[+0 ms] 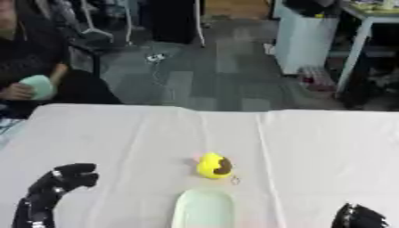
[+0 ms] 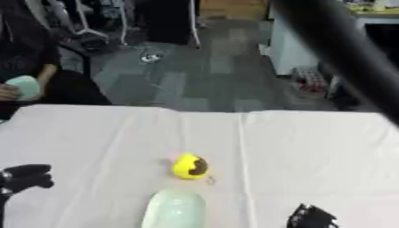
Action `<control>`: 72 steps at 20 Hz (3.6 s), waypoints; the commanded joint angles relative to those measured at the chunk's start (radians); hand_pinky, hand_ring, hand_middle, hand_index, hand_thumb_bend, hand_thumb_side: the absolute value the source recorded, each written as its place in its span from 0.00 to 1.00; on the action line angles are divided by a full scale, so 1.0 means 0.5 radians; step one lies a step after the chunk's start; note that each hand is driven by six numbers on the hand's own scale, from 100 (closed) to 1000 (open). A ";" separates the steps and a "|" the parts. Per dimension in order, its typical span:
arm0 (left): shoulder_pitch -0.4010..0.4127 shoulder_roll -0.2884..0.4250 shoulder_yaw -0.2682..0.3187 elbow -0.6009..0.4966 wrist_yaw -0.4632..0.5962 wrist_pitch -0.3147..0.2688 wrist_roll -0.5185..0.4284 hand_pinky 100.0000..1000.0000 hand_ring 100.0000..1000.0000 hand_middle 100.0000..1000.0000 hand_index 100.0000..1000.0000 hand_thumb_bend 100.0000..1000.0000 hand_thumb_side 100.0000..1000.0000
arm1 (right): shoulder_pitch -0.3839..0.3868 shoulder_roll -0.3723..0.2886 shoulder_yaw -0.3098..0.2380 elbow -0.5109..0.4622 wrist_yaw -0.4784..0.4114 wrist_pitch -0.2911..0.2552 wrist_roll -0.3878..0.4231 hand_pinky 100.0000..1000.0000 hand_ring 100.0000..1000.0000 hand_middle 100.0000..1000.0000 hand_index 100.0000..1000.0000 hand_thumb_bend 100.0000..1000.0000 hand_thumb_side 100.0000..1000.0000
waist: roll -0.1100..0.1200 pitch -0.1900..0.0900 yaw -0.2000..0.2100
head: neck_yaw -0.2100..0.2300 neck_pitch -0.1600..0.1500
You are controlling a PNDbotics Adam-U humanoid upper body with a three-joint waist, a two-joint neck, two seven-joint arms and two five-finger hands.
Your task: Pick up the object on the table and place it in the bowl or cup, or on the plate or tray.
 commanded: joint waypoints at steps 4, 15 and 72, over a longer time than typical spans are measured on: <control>0.059 0.298 0.072 -0.027 0.032 0.126 -0.112 0.46 0.48 0.63 0.69 0.35 0.87 | -0.009 -0.040 -0.025 -0.027 -0.037 -0.603 -0.598 0.24 0.23 0.14 0.28 0.20 0.52 | 0.018 -0.016 -0.012 | 0.091 0.101; -0.006 0.749 0.168 -0.027 0.176 0.466 -0.558 0.53 0.53 0.66 0.70 0.36 0.88 | -0.033 -0.072 -0.023 -0.027 -0.071 -0.603 -0.598 0.24 0.23 0.14 0.28 0.20 0.52 | 0.037 -0.006 -0.048 | 0.144 0.126; -0.708 1.202 0.172 -0.027 -0.227 0.722 -1.769 0.63 0.69 0.67 0.68 0.31 0.91 | -0.674 -0.312 -0.083 -0.027 -0.691 -0.603 -0.598 0.23 0.24 0.19 0.35 0.19 0.57 | 0.199 0.437 -0.541 | 0.485 -0.184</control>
